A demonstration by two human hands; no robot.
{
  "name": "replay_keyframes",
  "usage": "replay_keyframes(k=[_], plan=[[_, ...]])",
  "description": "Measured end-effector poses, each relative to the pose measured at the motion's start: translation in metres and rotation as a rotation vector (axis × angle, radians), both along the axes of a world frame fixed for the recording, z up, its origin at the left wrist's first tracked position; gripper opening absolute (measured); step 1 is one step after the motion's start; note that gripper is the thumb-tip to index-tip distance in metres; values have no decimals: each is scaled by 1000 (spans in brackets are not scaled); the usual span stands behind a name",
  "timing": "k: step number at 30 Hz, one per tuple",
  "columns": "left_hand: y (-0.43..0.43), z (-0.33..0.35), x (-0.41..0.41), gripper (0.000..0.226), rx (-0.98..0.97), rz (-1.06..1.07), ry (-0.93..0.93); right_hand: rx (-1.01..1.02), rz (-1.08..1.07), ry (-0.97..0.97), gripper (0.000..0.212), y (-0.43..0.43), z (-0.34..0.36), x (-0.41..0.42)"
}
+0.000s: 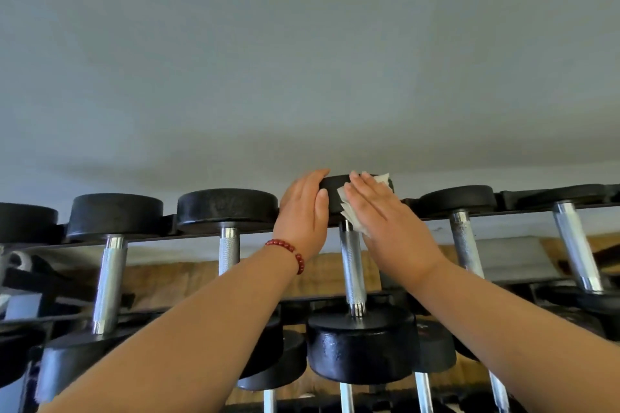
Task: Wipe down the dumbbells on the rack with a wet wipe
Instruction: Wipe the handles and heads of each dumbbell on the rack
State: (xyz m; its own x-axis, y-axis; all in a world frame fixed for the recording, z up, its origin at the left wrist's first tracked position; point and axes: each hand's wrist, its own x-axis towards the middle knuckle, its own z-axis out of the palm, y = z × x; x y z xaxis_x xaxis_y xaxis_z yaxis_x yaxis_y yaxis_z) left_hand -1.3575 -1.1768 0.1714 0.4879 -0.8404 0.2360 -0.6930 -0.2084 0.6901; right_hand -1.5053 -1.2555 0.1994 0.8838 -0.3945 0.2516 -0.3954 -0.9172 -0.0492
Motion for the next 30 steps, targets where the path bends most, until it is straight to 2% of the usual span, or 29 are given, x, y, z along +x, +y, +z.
replay_keyframes(k=[4,6,10,14,19,25,30], plan=[[-3,-7,3,60,-54,-11,-22,182,7,-66,74,2,8,12],[-3,-8,4,60,-56,-8,-9,194,-24,-101,78,10,1,2],[-6,-9,6,59,-67,-11,-1,169,-7,-159,69,8,-9,-7],[-5,-11,6,56,-82,-14,-1,273,-123,-202,65,6,-5,16],[-6,-12,7,56,-88,-21,7,263,-184,-242,59,23,-24,2],[-6,-13,7,55,-86,-30,6,544,-430,-416,52,12,-5,23],[-6,-15,7,55,-102,-14,13,616,-420,-438,58,33,-12,14]])
